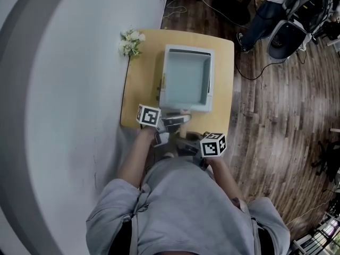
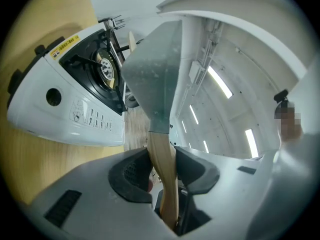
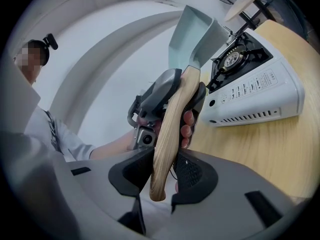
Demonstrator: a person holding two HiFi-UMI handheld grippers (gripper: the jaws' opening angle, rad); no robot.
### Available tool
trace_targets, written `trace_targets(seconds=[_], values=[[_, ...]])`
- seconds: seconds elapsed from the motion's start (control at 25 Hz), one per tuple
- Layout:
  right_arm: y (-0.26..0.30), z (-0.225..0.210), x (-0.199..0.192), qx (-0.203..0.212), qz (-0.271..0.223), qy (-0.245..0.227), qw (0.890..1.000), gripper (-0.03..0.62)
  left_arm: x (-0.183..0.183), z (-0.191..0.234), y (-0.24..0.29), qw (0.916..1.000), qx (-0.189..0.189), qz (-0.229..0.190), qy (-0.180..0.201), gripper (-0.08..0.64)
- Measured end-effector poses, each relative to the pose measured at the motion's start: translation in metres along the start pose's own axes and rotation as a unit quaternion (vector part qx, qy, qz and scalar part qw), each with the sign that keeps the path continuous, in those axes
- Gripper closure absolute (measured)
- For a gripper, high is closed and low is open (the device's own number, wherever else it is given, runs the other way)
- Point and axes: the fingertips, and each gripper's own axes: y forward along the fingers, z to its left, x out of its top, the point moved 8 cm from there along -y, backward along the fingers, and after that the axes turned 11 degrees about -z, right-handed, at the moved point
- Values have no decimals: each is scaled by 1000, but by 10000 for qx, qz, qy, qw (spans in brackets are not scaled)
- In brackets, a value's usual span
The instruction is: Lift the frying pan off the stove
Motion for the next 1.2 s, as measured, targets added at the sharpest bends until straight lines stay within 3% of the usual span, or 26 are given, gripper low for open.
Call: trace_targets(seconds=[0.72, 1.2], values=[[-11, 59, -79, 280, -202, -1054, 9938, 477, -78, -53, -49, 9960, -274, -15, 852, 429], [-32, 89, -121, 406, -388, -1287, 9901, 480, -125, -81, -64, 9934, -406, -54, 1071, 430]])
